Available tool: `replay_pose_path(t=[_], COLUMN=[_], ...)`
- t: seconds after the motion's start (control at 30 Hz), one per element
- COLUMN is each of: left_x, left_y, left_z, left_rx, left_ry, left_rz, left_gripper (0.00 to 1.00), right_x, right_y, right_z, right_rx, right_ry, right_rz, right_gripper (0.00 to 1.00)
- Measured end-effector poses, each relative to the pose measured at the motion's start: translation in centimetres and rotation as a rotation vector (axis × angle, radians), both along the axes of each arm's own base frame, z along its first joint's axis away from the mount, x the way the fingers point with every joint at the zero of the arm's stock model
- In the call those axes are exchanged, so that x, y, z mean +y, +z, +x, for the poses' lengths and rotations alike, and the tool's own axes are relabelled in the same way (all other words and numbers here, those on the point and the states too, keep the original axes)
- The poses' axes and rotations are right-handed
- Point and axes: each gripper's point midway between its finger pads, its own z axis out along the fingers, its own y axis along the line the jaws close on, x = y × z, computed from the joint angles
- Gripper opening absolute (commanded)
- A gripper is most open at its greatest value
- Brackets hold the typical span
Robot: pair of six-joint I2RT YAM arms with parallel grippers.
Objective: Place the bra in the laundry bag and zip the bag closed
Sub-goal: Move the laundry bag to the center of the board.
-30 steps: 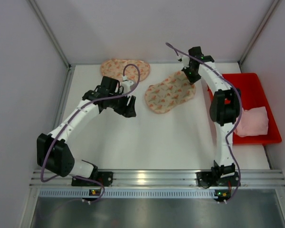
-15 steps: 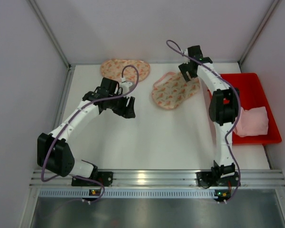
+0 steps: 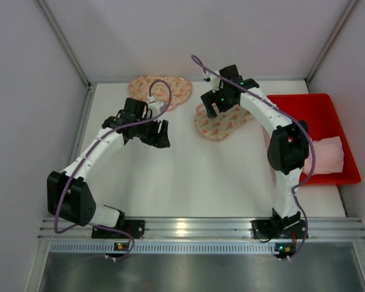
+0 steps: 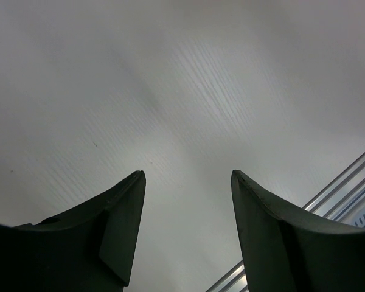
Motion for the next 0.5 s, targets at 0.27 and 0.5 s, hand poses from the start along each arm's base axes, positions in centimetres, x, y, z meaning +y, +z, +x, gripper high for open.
replay_pose_path(t=[0.27, 0.5], left_x=[0.7, 2.0], left_y=[-0.2, -0.4], left_z=[0.3, 0.6], left_rx=[0.002, 0.014], left_ry=[0.027, 0.07], left_rz=[0.003, -0.013], left_gripper=[0.64, 0.65], right_x=[4.3, 3.0], right_y=[-4.4, -9.9], right_z=[-3.5, -4.4], right_rx=[0.132, 0.219], right_ry=[0.121, 0.14], right_rz=[0.012, -0.081], right_gripper=[0.78, 0.62])
